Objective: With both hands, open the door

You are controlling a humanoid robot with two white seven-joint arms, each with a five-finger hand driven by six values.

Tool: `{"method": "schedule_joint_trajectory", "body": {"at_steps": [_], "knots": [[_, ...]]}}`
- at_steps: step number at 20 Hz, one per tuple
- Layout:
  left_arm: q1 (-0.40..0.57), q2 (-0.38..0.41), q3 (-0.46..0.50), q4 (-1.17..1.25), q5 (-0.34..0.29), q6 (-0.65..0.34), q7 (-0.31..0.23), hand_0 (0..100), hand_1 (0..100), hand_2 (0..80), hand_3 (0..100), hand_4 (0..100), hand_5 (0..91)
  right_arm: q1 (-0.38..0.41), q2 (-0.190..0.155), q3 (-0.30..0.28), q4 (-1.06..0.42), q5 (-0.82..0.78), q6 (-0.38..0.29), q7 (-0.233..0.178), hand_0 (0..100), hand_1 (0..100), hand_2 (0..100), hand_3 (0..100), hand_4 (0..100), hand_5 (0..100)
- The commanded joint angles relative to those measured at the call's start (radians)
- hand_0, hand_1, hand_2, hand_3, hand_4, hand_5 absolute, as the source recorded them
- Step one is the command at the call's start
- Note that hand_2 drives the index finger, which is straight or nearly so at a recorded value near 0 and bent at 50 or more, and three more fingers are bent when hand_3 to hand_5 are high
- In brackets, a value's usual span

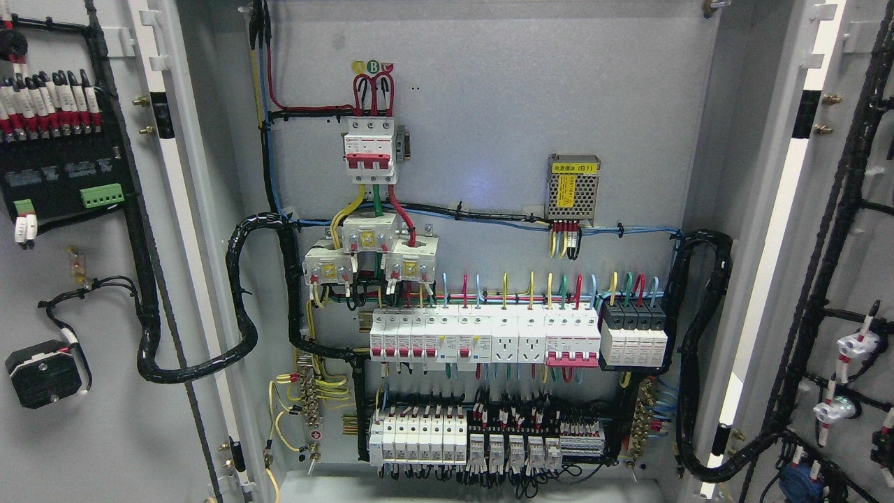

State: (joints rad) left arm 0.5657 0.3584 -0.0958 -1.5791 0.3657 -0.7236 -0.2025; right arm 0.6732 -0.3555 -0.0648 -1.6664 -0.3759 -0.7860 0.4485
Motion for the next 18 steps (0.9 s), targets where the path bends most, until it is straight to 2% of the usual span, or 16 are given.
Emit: {"method": "schedule_joint_trajectory", "body": {"at_steps": [1,9,11,13,15,18], "knots": [[0.014,-0.038,-0.153,0.272,-0.024,0.001,-0.006,12,39,0.0,0,0,0.0,0.034,0.153,0.076,0.221,0.064,-0.146,-0.02,47,0,0,16,15,21],[-0.09,-0.108,-0.179,0.635,-0.021,0.004,-0.074,12,39,0.0,0,0,0.0,0.034,0.22,0.075,0.555,0.074,-0.255,-0.025,48,0,0,10,8,14],[-0.101,-0.116,-0.19,0.686,-0.021,0.006,-0.078,12,39,0.0,0,0,0.0,0.031,0.222,0.082,0.653,0.08,-0.278,-0.025,48,0,0,9,8,12],[-0.116,-0.134,-0.194,0.741,-0.022,0.019,-0.078,12,39,0.0,0,0,0.0,0.023,0.228,0.091,0.739,0.091,-0.279,-0.025,48,0,0,9,6,10],[-0.142,-0.151,-0.191,0.806,-0.021,0.065,-0.084,12,39,0.0,0,0,0.0,-0.004,0.248,0.097,0.841,0.094,-0.279,-0.024,48,0,0,7,4,8],[-0.185,-0.179,-0.185,0.922,-0.019,0.122,-0.123,12,39,0.0,0,0,0.0,-0.046,0.276,0.103,0.979,0.097,-0.276,-0.025,49,0,0,5,2,5]]}}
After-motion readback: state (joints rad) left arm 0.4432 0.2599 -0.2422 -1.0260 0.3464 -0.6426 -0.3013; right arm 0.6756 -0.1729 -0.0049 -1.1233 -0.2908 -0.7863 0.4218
